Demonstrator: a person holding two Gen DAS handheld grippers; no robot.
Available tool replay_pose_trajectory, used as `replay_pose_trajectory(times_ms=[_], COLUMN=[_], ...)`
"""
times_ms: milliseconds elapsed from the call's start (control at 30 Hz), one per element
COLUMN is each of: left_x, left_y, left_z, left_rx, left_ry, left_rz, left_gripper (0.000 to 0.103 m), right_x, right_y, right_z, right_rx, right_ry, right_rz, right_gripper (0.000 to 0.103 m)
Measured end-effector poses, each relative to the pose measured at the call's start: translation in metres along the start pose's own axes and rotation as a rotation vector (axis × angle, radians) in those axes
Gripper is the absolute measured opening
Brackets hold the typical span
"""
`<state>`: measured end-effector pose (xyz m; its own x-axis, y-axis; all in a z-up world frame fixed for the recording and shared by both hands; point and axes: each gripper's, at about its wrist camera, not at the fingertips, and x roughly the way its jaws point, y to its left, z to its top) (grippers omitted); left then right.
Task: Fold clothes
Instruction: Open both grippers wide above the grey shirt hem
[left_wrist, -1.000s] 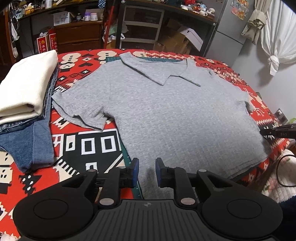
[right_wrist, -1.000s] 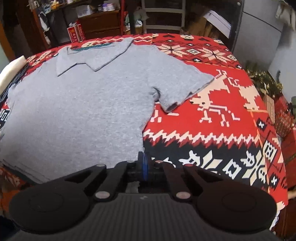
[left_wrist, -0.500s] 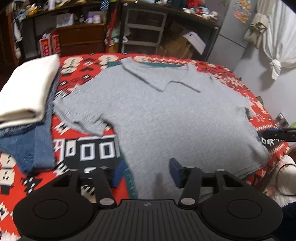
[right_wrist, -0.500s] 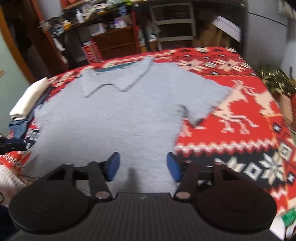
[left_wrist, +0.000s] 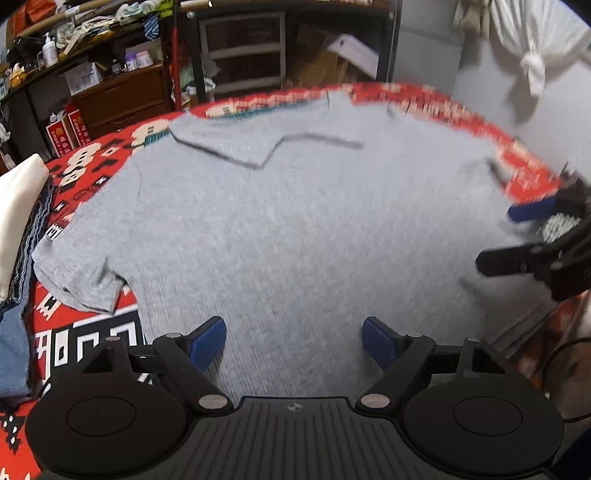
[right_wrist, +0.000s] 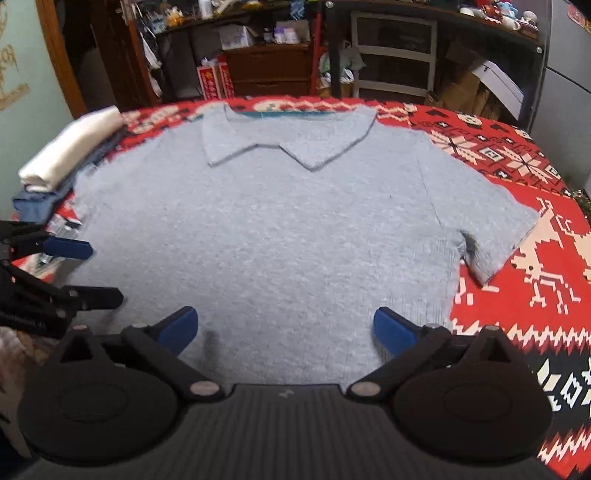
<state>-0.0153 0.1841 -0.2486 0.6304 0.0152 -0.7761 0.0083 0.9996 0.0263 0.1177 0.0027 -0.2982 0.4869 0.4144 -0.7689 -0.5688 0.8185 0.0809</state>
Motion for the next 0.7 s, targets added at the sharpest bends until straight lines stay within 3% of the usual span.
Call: replay_pose_trajectory(times_ms=[233,400,700], left_x=[0.003,0.003,0.008], left_y=[0.002,0.002,0.002], left_z=[-0.008,-0.007,0.006], left_rx=[-0.052,-0.062,-0.081], left_ry=[-0.011,-0.001,0.096], left_rz=[0.036,0.041,0.048], left_gripper=[0.102,0.103,0.103], right_x=[0.009,0.007,0.005], right_y=[0.005,0.004,0.000], right_z=[-0.011,-0.013,-0.014], right_rx=[-0.022,0.002,-0.009], right_ry=[0.013,0.016,0.023], right_rz=[-0.059,-0.075,-0.060], right_gripper=[0.103,0.103,0.103])
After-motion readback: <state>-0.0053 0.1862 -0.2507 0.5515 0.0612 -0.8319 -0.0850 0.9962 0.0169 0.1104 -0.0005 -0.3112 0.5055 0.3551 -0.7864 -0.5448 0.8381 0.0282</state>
